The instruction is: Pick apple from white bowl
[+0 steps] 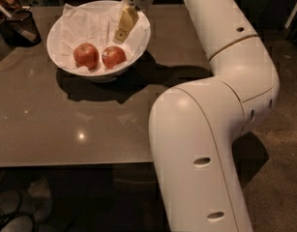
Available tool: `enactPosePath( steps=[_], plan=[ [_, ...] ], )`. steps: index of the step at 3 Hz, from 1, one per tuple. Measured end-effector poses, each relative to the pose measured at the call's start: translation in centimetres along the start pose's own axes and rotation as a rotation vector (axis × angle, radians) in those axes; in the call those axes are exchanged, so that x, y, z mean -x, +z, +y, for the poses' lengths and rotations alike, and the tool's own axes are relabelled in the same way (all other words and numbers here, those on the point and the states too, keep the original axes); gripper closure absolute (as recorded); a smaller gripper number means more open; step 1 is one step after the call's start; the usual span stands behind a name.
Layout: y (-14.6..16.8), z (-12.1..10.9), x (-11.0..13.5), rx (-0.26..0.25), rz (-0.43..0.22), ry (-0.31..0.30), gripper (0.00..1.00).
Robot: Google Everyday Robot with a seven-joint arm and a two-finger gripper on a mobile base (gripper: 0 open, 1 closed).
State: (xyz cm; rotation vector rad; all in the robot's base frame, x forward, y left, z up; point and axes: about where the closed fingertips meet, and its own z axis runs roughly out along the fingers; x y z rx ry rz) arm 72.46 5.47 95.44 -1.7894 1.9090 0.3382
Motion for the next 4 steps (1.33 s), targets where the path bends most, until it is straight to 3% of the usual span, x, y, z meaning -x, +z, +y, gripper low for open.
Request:
enactPosePath(
  steps=[2, 4],
  plan=[
    [3.1, 0.8, 0.2, 0.064, -0.031, 0.11, 0.23],
    [2.8, 3.4, 0.0, 0.077, -0.013, 0.207, 0.23]
  ],
)
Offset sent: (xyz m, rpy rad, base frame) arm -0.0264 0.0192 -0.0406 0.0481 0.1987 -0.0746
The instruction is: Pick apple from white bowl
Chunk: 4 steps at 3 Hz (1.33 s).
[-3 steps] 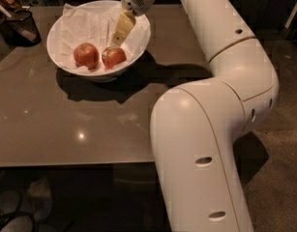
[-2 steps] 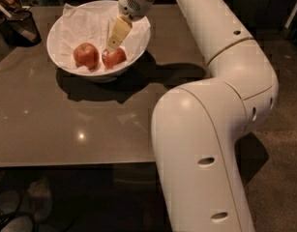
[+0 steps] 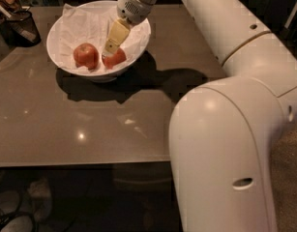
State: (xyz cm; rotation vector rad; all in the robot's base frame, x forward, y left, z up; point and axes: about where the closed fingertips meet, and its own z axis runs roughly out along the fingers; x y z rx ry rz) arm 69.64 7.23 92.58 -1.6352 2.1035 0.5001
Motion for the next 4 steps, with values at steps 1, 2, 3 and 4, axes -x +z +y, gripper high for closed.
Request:
enactPosePath(
  steps=[1, 2, 3, 4],
  plan=[
    [0.2, 1.2, -0.6, 0.007, 0.02, 0.024, 0.23],
    [0.9, 1.8, -1.1, 0.022, 0.04, 0.029, 0.23],
    [1.4, 1.8, -1.5, 0.032, 0.06, 0.022, 0.23],
    [1.6, 1.3, -1.8, 0.034, 0.077, 0.014, 0.23]
  ],
)
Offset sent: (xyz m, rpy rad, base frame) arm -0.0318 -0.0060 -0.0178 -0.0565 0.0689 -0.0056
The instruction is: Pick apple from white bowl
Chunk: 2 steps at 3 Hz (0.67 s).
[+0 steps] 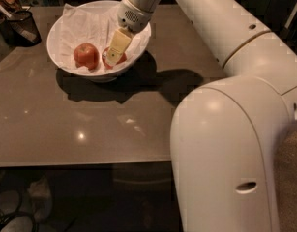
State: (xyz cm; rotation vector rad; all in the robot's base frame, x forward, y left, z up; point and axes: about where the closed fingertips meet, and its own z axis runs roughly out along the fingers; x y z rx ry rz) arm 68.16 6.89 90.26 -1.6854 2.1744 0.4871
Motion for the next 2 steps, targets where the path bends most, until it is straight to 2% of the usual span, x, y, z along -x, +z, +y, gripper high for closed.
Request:
enactPosePath(
  steps=[2],
  plan=[
    [0.7, -2.18, -0.06, -0.001, 0.017, -0.014, 0.24]
  ],
)
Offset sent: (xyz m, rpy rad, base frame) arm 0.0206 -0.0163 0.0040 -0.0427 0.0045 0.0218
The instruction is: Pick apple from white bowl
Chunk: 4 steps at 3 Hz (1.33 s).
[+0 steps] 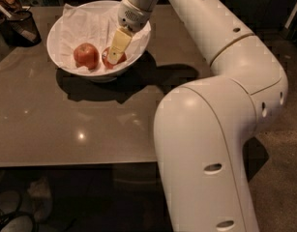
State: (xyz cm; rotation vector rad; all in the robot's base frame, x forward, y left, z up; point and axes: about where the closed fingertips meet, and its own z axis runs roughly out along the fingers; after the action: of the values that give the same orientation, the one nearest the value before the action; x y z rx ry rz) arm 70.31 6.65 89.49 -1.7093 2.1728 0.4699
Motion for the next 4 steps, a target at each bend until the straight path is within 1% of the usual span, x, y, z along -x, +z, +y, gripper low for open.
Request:
enactPosePath(
  steps=[2, 3, 4],
  plan=[
    [0.66, -0.73, 0.33, 0.007, -0.002, 0.007, 0.25],
    [0.92, -0.72, 0.7, 0.016, -0.008, 0.004, 0.28],
    [0.92, -0.71, 0.7, 0.016, -0.008, 0.004, 0.26]
  ],
)
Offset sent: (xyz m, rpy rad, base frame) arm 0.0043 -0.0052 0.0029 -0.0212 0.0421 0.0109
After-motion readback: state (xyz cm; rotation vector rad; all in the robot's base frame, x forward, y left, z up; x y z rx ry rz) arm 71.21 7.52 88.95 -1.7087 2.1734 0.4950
